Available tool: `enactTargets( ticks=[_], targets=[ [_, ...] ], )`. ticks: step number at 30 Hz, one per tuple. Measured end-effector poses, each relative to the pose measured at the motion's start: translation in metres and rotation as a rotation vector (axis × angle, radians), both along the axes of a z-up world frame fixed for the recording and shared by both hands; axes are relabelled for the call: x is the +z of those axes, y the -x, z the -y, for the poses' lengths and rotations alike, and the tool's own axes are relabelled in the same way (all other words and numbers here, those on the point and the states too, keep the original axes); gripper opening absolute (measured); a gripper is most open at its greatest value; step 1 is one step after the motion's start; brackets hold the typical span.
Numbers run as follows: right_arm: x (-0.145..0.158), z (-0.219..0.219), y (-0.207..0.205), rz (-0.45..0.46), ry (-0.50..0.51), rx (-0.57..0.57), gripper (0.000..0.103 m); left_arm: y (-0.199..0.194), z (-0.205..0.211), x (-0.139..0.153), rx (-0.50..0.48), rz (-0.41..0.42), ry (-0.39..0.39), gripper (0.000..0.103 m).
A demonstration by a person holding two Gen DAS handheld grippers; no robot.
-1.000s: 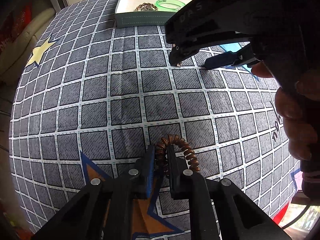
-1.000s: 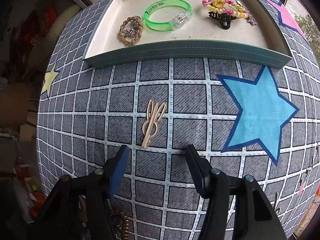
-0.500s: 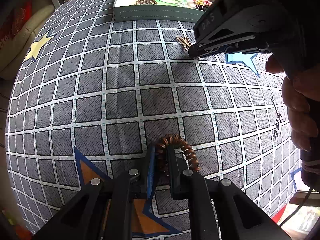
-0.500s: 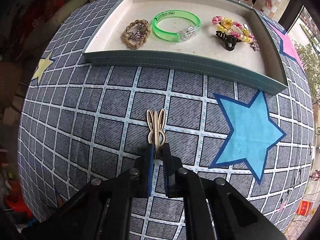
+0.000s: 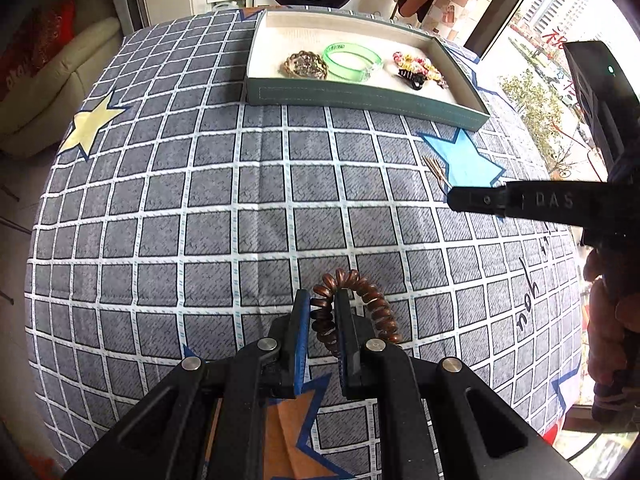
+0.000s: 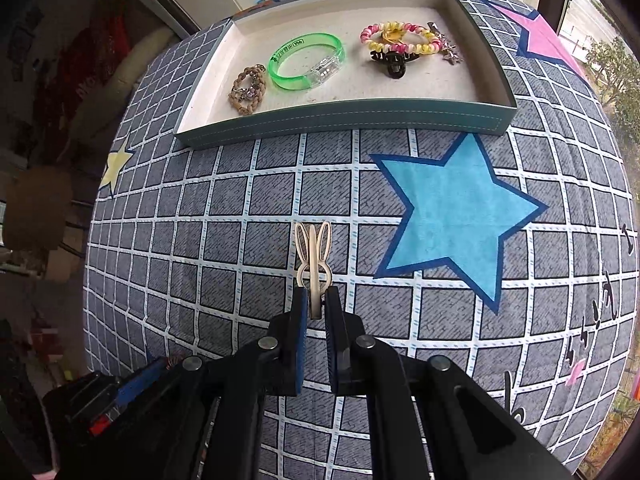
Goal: Organize jewelry
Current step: 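Carry the coil hair tie and bunny clip into the tray while both tools open to release them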
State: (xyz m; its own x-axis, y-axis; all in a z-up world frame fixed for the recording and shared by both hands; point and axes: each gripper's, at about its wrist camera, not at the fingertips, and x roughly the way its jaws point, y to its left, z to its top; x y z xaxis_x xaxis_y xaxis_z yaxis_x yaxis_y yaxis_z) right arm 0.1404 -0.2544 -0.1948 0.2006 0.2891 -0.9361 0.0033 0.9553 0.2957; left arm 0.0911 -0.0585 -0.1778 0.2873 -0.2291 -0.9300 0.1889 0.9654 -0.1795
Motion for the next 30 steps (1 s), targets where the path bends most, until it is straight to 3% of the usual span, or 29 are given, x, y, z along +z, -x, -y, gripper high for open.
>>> enactTargets(
  ticks=[5,13,30],
  targets=[
    [0.011,0.014,0.002,0.003,-0.032,-0.035,0.009,-0.027,-0.017,0.022,0.008,0.04,0.0,0.024],
    [0.03,0.029,-0.004,0.039,-0.038,-0.059,0.009,-0.028,0.001,0.027,0.003,0.095,-0.017,0.024],
    [0.051,0.065,-0.037,0.081,-0.068,-0.114,0.009,-0.087,0.019,0.03,0.024,0.153,-0.034,0.024]
  ],
)
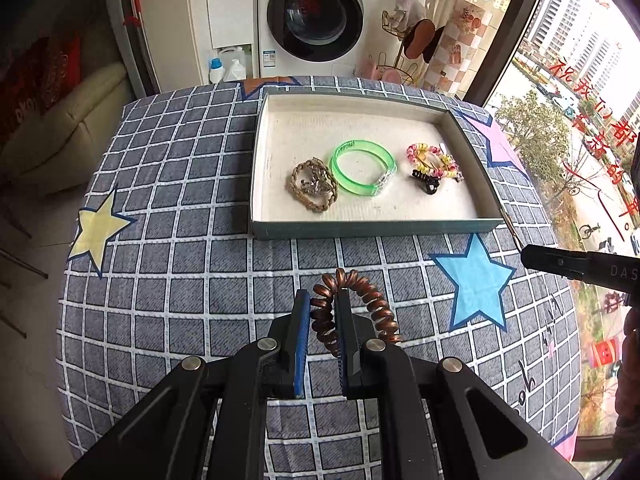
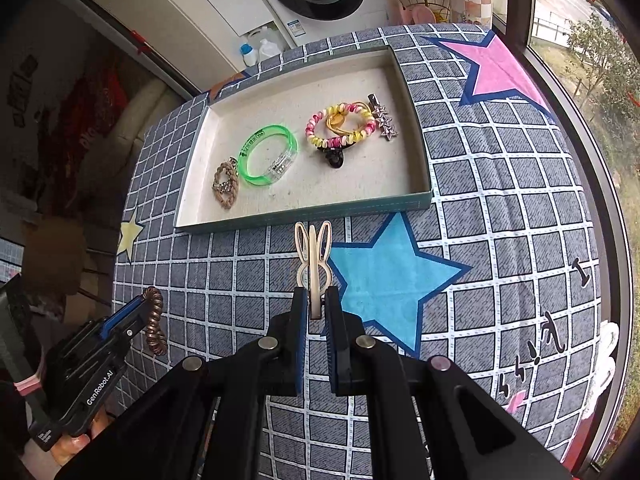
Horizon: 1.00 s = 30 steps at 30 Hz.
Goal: Organize jewelry
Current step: 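Carry the coil hair tie and bunny clip into the tray while both tools open to release them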
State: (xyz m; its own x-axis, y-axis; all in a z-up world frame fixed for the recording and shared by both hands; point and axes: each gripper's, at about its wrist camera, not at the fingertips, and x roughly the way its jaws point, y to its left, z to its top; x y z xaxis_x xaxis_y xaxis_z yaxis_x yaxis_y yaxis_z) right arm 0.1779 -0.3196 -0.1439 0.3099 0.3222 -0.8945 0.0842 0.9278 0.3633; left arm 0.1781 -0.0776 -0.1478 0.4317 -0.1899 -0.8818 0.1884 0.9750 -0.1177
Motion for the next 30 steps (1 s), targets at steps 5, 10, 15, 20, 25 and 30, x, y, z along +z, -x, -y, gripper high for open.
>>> enactTargets(
  ticks=[5,10,15,20,25,30],
  targets=[
    [0.005,0.008,-0.02,0.019,-0.006,-0.011,0.009,-0.025,0.006,0.009,0.001,0.037,0.002,0.024],
    [0.008,0.012,-0.04,0.029,-0.008,-0.013,0.009,-0.048,0.014,0.014,0.0,0.061,-0.002,0.024],
    [0.007,0.012,-0.063,0.04,0.003,0.002,0.009,-0.071,0.02,0.012,0.013,0.066,-0.001,0.024],
    [0.002,0.011,-0.088,0.038,0.006,0.008,0.009,-0.094,0.03,0.006,0.012,0.066,-0.009,0.024],
    [-0.003,0.01,-0.111,0.041,0.021,0.02,0.009,-0.116,0.04,-0.001,0.019,0.058,-0.008,0.024],
    [-0.012,0.01,-0.131,0.037,0.034,0.026,0.009,-0.134,0.051,-0.01,0.022,0.048,-0.013,0.024]
  ],
)
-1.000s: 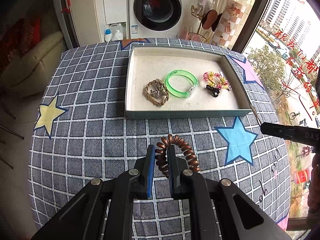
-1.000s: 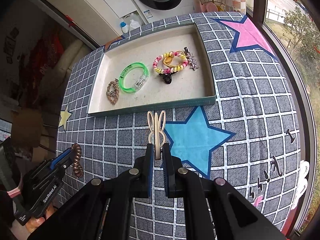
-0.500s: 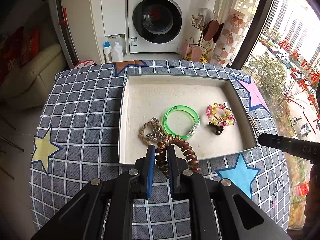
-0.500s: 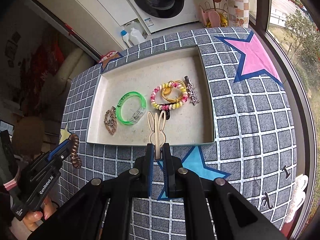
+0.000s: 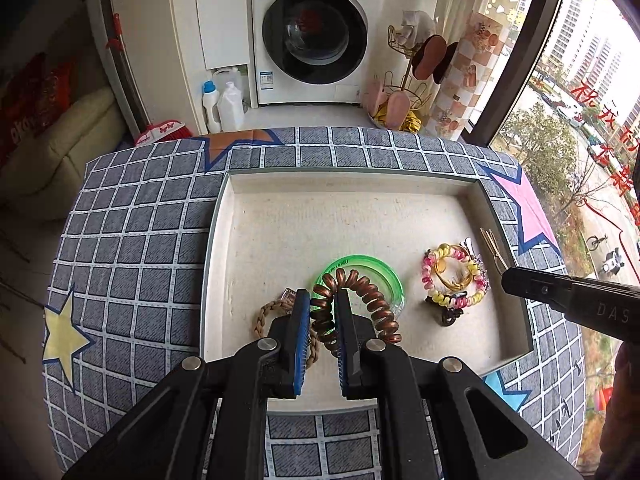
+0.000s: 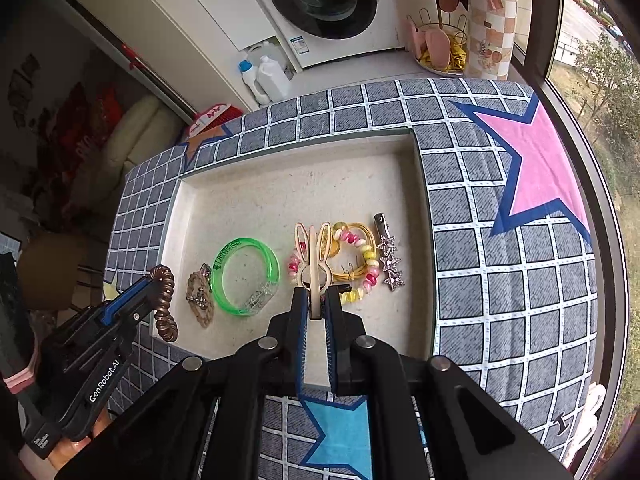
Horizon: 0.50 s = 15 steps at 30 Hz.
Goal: Organize jewelry
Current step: 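Carry the coil hair tie and bunny clip into the tray while both tools open to release them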
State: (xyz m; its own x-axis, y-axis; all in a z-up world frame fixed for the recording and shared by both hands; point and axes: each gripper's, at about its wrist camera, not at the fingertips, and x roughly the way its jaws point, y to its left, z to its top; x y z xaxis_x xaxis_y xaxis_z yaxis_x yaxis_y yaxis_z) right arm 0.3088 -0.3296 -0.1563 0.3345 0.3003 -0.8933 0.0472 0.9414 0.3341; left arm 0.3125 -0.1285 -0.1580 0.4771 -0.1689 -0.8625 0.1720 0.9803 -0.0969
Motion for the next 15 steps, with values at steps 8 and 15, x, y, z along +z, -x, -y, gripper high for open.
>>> enactTargets(
  ticks=[8,15],
  targets=[
    [-0.021,0.002,-0.02,-0.019,0.025,0.01,0.009,-0.018,0.011,-0.019,0.003,-0.026,-0.018,0.024],
    [-0.036,0.007,-0.024,-0.038,0.041,0.014,0.009,-0.023,0.017,-0.031,-0.002,-0.035,-0.05,0.025]
  ],
)
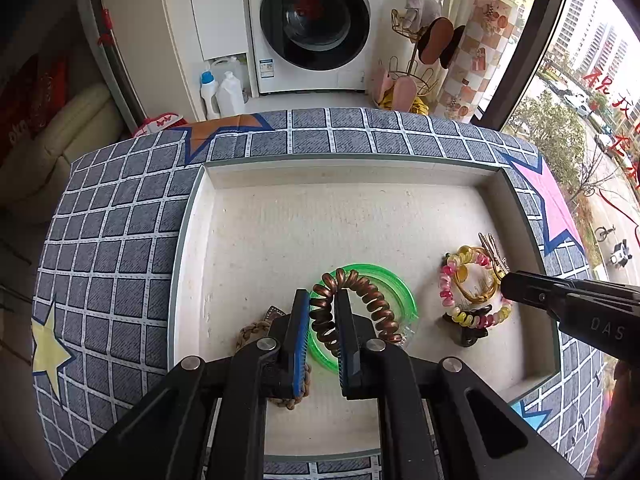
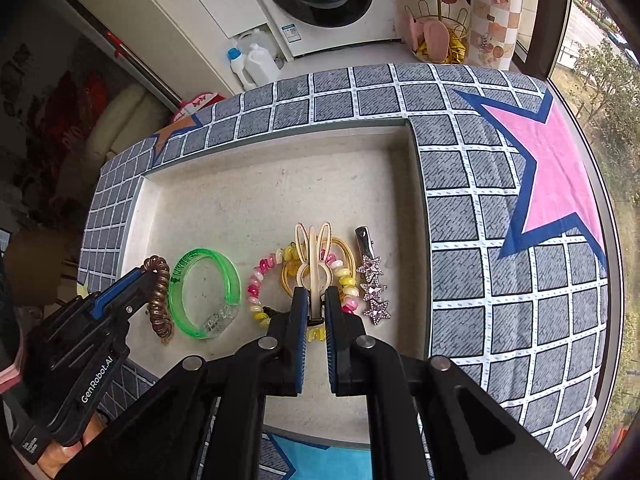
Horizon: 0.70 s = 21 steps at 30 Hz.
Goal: Organize jewelry
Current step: 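Carry the coil hair tie and bunny clip into the tray while both tools open to release them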
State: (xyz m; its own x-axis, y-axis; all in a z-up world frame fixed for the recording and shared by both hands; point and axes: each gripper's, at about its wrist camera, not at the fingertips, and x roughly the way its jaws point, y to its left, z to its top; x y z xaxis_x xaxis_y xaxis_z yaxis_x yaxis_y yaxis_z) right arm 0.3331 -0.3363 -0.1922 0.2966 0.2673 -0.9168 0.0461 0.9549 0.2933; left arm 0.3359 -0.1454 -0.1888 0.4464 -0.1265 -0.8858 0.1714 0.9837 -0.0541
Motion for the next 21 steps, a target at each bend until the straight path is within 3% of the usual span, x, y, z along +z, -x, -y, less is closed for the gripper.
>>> enactTargets(
  ticks=[15,18,19,20,21],
  targets=[
    [-0.019,0.001,-0.001,-0.032,-0.014,0.003,0.011,0.0,0.007,-0.018,-0.019,-0.012,-0.093,0.025],
    [-0.019,0.001,0.0,-0.032,-0.029,0.005,0.028,0.0,0.006,-0.016,-0.019,-0.012,-0.103,0.025],
    [-0.017,0.001,0.001,-0.028,-0.033,0.006,0.041,0.001,0.006,-0.015,-0.019,-0.009,-0.101,0.025],
    [-0.016,0.001,0.001,-0.023,-0.034,0.005,0.048,0.001,0.005,-0.014,-0.017,-0.006,-0.102,0.025],
    [-0.014,0.001,0.002,-0.017,-0.032,0.004,0.048,0.002,0.005,-0.013,-0.014,-0.002,-0.102,0.025]
  ],
)
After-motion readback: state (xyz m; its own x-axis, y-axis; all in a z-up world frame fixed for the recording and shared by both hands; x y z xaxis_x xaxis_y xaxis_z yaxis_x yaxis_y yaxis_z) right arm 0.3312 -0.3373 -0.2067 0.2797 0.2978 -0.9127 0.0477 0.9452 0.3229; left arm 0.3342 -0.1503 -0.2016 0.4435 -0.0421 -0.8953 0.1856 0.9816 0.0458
